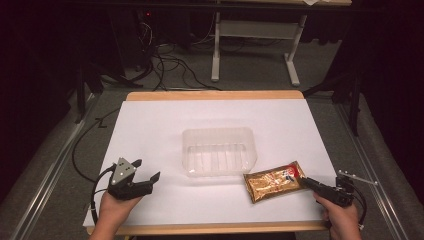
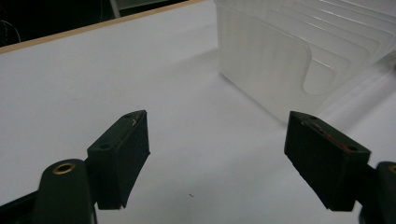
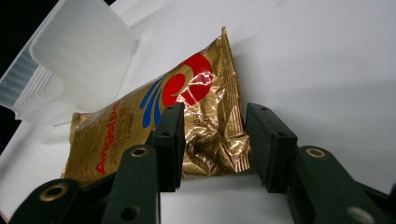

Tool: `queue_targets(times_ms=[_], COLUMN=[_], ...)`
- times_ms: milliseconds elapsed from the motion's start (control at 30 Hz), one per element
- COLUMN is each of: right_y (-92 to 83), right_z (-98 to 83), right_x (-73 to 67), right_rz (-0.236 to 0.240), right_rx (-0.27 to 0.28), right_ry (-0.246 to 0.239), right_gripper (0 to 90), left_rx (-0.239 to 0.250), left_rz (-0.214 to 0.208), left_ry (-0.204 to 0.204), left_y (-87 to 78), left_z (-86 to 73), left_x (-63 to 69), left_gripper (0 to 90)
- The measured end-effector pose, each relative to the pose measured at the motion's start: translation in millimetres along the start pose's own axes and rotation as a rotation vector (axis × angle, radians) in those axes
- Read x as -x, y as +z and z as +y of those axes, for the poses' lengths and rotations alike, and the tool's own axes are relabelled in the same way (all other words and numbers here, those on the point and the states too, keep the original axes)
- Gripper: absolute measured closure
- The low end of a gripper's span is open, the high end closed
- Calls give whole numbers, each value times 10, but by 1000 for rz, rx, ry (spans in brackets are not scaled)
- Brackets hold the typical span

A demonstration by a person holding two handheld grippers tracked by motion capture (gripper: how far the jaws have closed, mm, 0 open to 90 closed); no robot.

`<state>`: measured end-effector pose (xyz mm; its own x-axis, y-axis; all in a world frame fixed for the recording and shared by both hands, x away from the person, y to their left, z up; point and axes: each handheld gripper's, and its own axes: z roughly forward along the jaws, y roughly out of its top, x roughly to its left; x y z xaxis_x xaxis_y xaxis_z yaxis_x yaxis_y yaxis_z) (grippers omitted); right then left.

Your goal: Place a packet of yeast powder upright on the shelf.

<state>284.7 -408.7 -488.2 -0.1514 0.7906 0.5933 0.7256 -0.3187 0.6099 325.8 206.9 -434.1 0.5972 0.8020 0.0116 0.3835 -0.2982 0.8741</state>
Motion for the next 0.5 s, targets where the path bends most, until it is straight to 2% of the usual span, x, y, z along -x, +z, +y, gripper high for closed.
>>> queue_targets(times_ms=[200, 233, 300, 367, 500], right_y=[43, 59, 61, 59, 52], right_z=[-10, -11, -10, -9, -3], right_x=[5, -11, -19, -33, -81], right_rz=[53, 71, 74, 88, 94], right_rx=[-23, -32, -29, -27, -23], right_ry=[32, 24, 22, 13, -25], right_gripper=[641, 676, 692, 747, 808], left_rx=[-6, -5, -3, -6, -9], left_rz=[2, 2, 3, 2, 5], left_ry=[4, 1, 0, 1, 6], left_y=[3, 1, -3, 2, 5], left_z=[0, -1, -1, -2, -1], left_x=[2, 3, 1, 4, 4], left_gripper=[227, 227, 227, 227, 227])
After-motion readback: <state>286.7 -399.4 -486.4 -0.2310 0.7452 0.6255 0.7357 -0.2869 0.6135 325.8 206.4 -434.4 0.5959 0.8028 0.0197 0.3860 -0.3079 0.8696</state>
